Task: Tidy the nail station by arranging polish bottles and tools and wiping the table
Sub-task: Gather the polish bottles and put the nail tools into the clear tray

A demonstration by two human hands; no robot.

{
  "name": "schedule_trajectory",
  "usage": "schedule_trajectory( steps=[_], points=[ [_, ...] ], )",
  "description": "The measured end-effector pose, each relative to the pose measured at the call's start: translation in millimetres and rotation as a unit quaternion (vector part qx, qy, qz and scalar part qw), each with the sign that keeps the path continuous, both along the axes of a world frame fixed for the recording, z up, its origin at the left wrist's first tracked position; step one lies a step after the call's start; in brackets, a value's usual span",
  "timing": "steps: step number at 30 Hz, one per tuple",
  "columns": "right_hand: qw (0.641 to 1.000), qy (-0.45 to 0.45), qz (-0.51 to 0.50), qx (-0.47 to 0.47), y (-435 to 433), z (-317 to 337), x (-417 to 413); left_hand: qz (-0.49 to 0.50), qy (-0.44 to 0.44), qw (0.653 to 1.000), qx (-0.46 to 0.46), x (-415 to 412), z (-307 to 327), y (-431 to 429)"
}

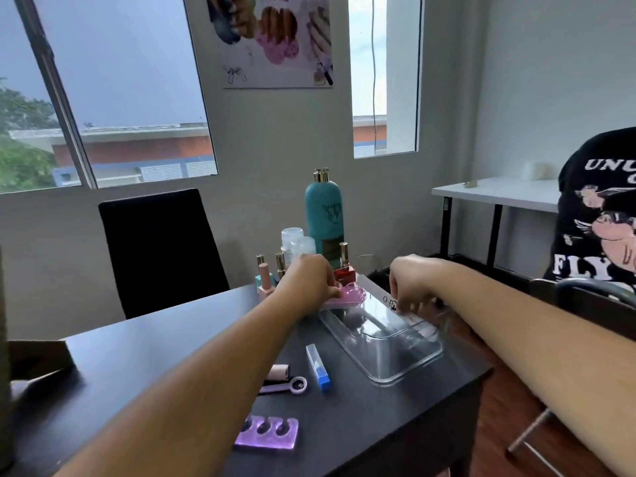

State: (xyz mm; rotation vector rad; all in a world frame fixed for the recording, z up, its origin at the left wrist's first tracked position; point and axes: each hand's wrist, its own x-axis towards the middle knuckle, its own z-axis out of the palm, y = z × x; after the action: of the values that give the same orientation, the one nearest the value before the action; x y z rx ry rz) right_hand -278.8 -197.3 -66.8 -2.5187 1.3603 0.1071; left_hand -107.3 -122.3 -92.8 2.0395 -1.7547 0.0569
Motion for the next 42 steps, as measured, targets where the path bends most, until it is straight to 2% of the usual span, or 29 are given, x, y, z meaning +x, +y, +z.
schedule_trajectory(
  steps=[3,6,12,16,22,27,33,39,42],
  points=[
    [1.000,-0.016,-0.011,0.006,3.2,-4.2,0.5,0.004,-0.015,1.000,-0.019,2.8,-0.3,2.5],
    [0.998,-0.022,0.014,-0.065,7.8,4.3,-2.2,0.019,-0.034,0.998,-0.039,6.8,7.0,10.2],
    [0.981,-0.139,0.105,-0.088,38.3,28.2,3.6,0.053,-0.027,0.994,-0.092,31.1,38.5,61.9],
    [0.957,-0.179,0.195,-0.119,76.6,31.4,25.2,0.068,-0.022,0.997,-0.028,55.5,41.6,116.0],
    [0.954,-0.127,0.261,-0.075,116.4,2.1,67.8,0.080,0.025,0.992,0.096,81.5,14.8,180.1],
    [0.958,-0.088,0.270,-0.052,133.1,-26.3,95.4,0.105,0.007,0.975,0.194,94.4,-11.9,199.9],
    [0.959,-0.080,0.263,-0.068,143.0,-41.4,110.6,0.114,-0.004,0.981,0.158,94.3,-29.1,200.7],
    [0.962,-0.051,0.257,-0.081,140.4,-39.9,115.0,0.113,0.064,0.979,0.156,103.8,-30.2,203.2],
    [0.963,-0.082,0.247,-0.077,132.6,-29.4,109.1,0.111,0.086,0.974,0.176,110.7,-28.6,206.9]
  ],
)
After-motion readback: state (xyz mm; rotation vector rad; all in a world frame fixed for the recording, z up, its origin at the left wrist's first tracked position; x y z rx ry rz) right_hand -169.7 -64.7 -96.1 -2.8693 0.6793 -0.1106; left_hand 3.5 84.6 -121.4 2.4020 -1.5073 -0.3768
